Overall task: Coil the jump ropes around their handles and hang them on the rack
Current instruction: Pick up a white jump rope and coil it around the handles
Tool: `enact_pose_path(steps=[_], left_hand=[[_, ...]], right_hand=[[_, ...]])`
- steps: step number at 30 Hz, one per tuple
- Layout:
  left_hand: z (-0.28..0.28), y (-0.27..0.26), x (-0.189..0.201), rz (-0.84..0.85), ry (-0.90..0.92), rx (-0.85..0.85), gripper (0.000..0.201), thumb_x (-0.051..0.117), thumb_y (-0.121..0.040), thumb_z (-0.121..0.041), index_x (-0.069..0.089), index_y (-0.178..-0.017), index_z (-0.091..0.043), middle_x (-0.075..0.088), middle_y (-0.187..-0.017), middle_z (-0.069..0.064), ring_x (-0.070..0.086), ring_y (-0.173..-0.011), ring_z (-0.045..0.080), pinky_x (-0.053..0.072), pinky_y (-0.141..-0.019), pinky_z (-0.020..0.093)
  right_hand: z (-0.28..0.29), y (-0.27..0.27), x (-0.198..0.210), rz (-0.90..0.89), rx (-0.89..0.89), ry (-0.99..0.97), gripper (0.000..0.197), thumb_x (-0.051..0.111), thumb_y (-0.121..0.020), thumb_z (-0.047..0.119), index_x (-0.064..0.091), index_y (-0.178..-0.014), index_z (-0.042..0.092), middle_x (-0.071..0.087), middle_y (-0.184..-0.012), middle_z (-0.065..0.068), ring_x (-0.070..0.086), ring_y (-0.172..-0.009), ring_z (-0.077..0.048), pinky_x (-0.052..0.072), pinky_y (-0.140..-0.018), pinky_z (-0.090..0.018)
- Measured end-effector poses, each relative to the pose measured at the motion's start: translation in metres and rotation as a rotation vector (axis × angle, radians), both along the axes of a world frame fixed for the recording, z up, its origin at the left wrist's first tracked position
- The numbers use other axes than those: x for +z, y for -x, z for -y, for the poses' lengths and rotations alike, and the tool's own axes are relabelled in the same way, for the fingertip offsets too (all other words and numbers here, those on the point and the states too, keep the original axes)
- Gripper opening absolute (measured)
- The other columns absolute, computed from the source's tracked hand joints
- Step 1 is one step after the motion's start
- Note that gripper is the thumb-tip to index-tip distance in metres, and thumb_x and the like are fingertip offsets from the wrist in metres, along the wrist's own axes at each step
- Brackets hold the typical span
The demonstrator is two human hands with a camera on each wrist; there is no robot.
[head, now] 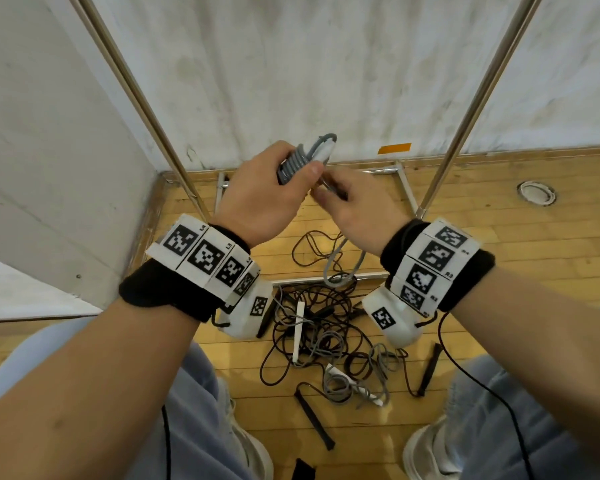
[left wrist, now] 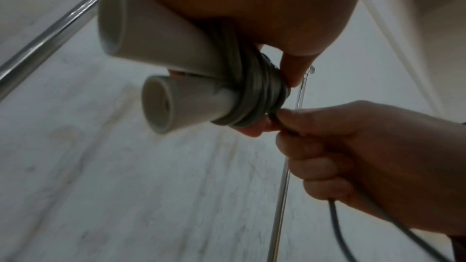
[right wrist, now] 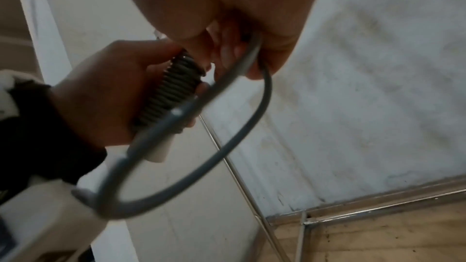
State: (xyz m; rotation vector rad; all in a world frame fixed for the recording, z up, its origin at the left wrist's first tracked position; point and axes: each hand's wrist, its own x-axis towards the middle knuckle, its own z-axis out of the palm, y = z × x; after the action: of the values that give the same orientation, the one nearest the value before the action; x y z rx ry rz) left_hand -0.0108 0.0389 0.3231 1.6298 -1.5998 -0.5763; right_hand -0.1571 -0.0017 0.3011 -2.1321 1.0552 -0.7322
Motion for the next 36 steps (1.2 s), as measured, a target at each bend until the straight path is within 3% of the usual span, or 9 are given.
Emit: enact_pose_path(steps=[5,10,12,18,22,26,29,33,36], left_hand=[[-0.001,0.001,0.002,0.089,0.022,-0.008,0.032,0.054,-0.094,-0.043,0.058,-0.098,-0.011,0.065,-0.081,0.013,0.063,-0.07,0.03,0.051,-0.067,0.052],[0.001,-0.005,-0.001,0.174,0.022,-0.003,0.03,0.055,-0.092,-0.046,0.059,-0.097,-0.016,0.066,-0.079,0.007,0.063,-0.069,0.026,0.052,-0.067,0.049],[0.004,-0.012,-0.003,0.226,0.045,0.03,0.03,0.054,-0.092,-0.048,0.058,-0.098,-0.019,0.064,-0.075,0.003,0.061,-0.067,0.022,0.05,-0.062,0.044],[0.012,-0.019,-0.017,0.401,0.038,0.095,0.039,0.049,-0.093,-0.052,0.051,-0.117,-0.021,0.051,-0.067,-0.009,0.053,-0.064,0.02,0.036,-0.053,0.032],[0.016,-0.025,-0.024,0.498,-0.02,0.117,0.043,0.047,-0.093,-0.053,0.046,-0.127,-0.026,0.056,-0.079,-0.004,0.052,-0.07,0.021,0.04,-0.06,0.032],[0.018,-0.023,-0.029,0.59,-0.101,0.105,0.04,0.044,-0.094,-0.053,0.046,-0.125,-0.027,0.052,-0.082,-0.006,0.05,-0.072,0.021,0.036,-0.059,0.032],[0.018,-0.022,-0.031,0.612,-0.153,0.058,0.039,0.045,-0.095,-0.051,0.046,-0.125,-0.027,0.052,-0.084,-0.008,0.054,-0.075,0.021,0.037,-0.06,0.032],[0.015,-0.015,-0.033,0.571,-0.216,-0.071,0.027,0.051,-0.092,-0.05,0.051,-0.113,-0.031,0.054,-0.078,-0.013,0.051,-0.067,0.009,0.038,-0.058,0.03],[0.012,-0.006,-0.033,0.599,-0.226,-0.173,0.025,0.055,-0.091,-0.047,0.055,-0.108,-0.029,0.059,-0.084,-0.008,0.055,-0.076,0.015,0.041,-0.061,0.03]], right_hand=[[0.008,0.003,0.004,-0.148,-0.011,0.014,0.027,0.043,-0.099,0.024,0.063,-0.095,0.007,0.047,-0.064,0.006,0.041,-0.057,-0.008,0.029,-0.055,-0.027],[0.004,0.003,0.006,-0.078,0.022,-0.212,0.025,0.038,-0.101,0.026,0.061,-0.098,0.016,0.047,-0.066,0.008,0.045,-0.059,-0.011,0.042,-0.055,-0.033],[-0.001,0.002,0.006,-0.014,0.031,-0.242,0.023,0.037,-0.101,0.026,0.06,-0.099,0.02,0.046,-0.068,0.015,0.046,-0.059,-0.002,0.039,-0.053,-0.023],[0.002,-0.002,0.002,-0.119,0.057,-0.145,0.021,0.036,-0.1,0.023,0.051,-0.087,0.016,0.044,-0.066,0.008,0.042,-0.057,-0.008,0.031,-0.045,-0.013],[0.001,0.001,0.002,-0.254,0.071,-0.037,0.035,0.031,-0.102,0.028,0.052,-0.079,0.011,0.048,-0.067,0.002,0.044,-0.063,-0.015,0.031,-0.052,-0.022],[0.003,0.006,0.009,-0.394,0.098,0.002,0.034,0.039,-0.1,0.03,0.046,-0.071,0.015,0.045,-0.063,0.002,0.04,-0.056,-0.012,0.026,-0.049,-0.025],[0.007,0.012,0.013,-0.481,0.145,0.023,0.025,0.04,-0.099,0.025,0.053,-0.081,0.013,0.045,-0.066,0.005,0.042,-0.06,-0.011,0.028,-0.05,-0.024],[0.01,0.019,0.014,-0.419,0.139,0.093,0.022,0.038,-0.1,0.021,0.054,-0.087,0.014,0.043,-0.067,0.01,0.039,-0.06,-0.004,0.028,-0.052,-0.019],[0.012,0.02,0.011,-0.419,0.127,0.169,0.021,0.039,-0.099,0.025,0.051,-0.083,0.018,0.043,-0.066,0.012,0.039,-0.06,-0.003,0.027,-0.052,-0.019]])
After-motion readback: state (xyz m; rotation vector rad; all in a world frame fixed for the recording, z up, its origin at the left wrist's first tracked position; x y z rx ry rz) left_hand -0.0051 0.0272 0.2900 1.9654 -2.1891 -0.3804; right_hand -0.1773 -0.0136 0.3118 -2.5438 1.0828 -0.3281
